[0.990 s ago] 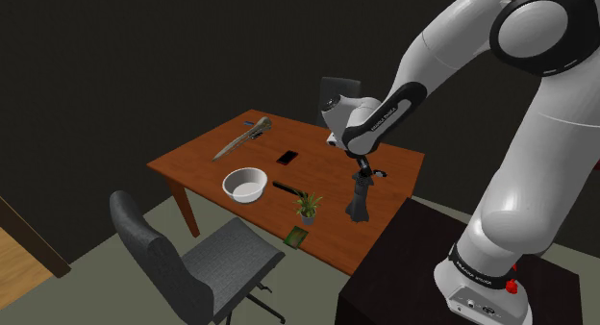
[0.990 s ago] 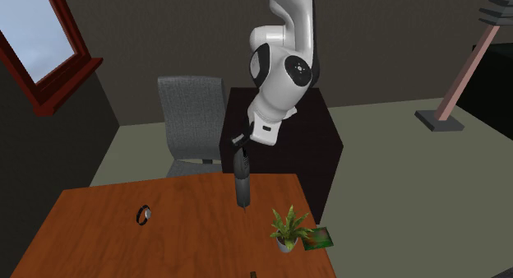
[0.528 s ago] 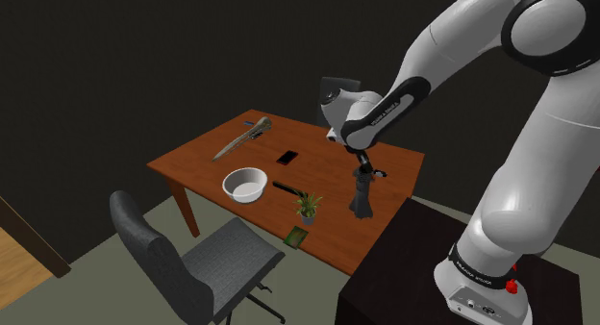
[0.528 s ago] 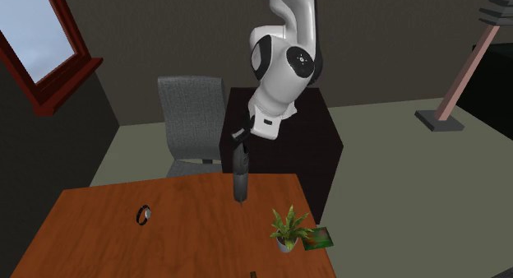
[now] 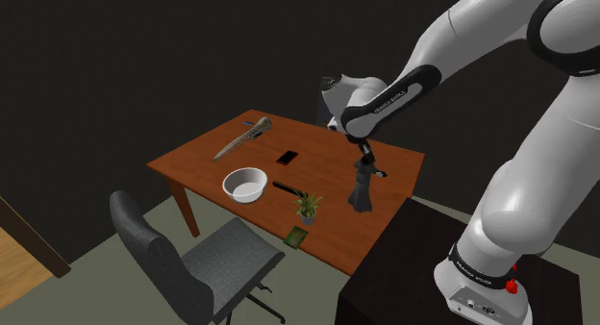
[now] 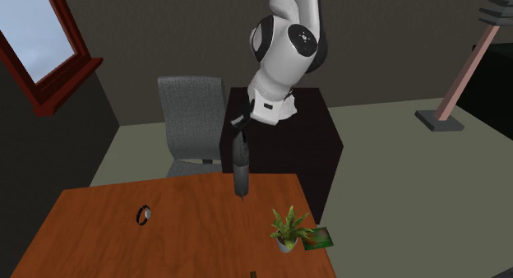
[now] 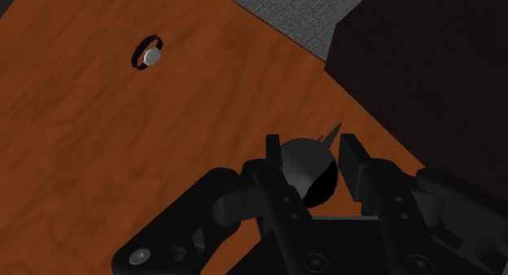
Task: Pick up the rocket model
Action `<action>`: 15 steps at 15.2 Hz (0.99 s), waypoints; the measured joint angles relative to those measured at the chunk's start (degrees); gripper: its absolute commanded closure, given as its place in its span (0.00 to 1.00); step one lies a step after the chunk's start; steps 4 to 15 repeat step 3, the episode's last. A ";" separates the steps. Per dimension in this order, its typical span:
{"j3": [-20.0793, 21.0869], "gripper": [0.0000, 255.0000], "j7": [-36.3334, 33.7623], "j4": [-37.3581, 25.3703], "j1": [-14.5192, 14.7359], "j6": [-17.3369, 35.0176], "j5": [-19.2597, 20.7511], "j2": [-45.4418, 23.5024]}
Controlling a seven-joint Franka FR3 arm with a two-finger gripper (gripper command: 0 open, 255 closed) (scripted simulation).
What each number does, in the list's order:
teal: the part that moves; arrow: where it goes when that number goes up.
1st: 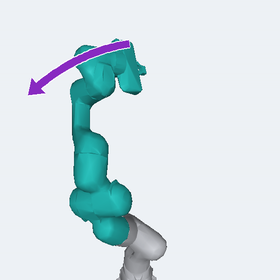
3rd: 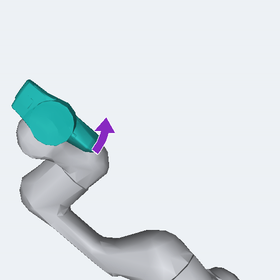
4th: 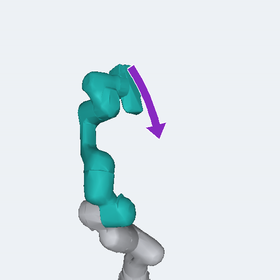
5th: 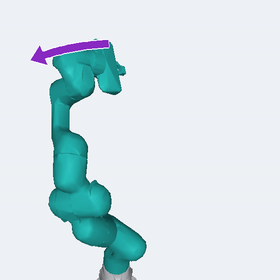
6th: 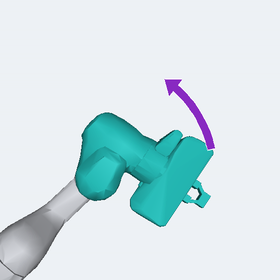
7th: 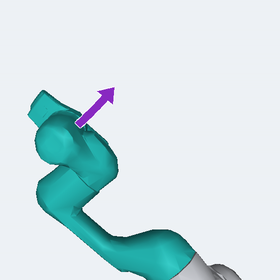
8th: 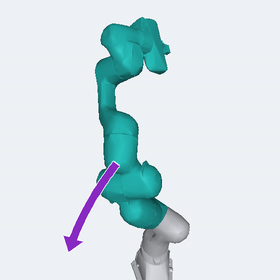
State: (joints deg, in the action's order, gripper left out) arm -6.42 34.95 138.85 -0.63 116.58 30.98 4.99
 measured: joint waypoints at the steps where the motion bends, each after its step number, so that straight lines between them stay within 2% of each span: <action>1: -0.04 1.00 0.40 -0.22 -0.04 -0.58 -0.09 0.46; 3: 0.05 1.00 0.99 -0.77 0.05 -1.85 -0.41 1.28; 15: 0.05 1.00 0.99 -0.77 0.05 -1.85 -0.41 1.28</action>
